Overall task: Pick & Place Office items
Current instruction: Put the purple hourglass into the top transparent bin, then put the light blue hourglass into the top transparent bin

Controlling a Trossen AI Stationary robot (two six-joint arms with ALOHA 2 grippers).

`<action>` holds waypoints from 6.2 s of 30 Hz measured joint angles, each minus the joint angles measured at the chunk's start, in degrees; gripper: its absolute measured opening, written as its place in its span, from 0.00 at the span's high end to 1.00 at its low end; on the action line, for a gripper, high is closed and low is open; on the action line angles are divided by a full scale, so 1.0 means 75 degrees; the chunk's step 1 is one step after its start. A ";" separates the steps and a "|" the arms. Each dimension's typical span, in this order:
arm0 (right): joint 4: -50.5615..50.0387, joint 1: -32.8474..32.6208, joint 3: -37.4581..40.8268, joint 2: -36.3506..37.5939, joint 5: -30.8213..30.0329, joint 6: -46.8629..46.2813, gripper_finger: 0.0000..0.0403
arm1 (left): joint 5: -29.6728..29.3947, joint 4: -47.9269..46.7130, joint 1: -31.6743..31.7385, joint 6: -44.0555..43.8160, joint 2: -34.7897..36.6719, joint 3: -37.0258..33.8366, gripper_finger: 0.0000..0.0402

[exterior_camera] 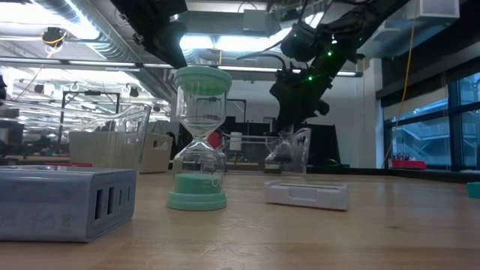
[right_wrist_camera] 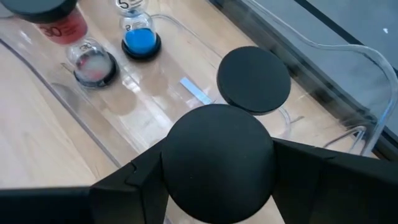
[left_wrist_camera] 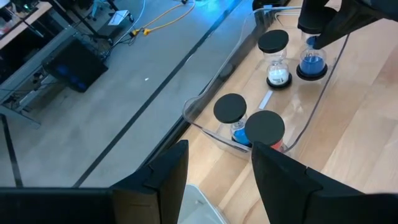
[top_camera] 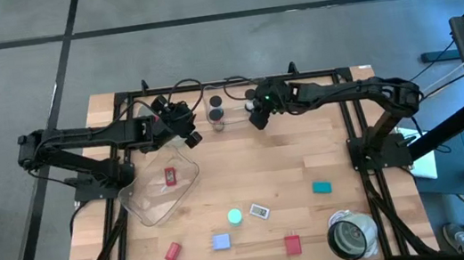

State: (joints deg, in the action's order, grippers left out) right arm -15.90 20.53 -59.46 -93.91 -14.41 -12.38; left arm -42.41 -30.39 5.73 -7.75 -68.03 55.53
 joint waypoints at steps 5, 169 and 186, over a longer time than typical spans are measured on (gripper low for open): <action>-0.0003 0.0000 0.0000 0.0000 0.0003 0.0003 0.48 | 0.0000 0.0000 -0.0001 0.0000 0.0000 0.0001 0.57; -0.2999 -0.1637 -0.0906 0.1635 -0.0420 -0.0082 0.39 | 0.8475 0.4259 -0.2598 0.2253 -0.3977 -0.0009 0.30; -0.3002 -0.1666 -0.0903 0.1632 -0.0417 -0.0688 0.39 | 0.7381 0.4061 -0.2788 0.3129 -0.4546 0.0000 0.42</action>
State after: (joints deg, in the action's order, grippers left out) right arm -38.41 8.03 -66.24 -81.67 -17.54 -17.54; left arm 12.94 0.07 -15.18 15.72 -102.13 55.53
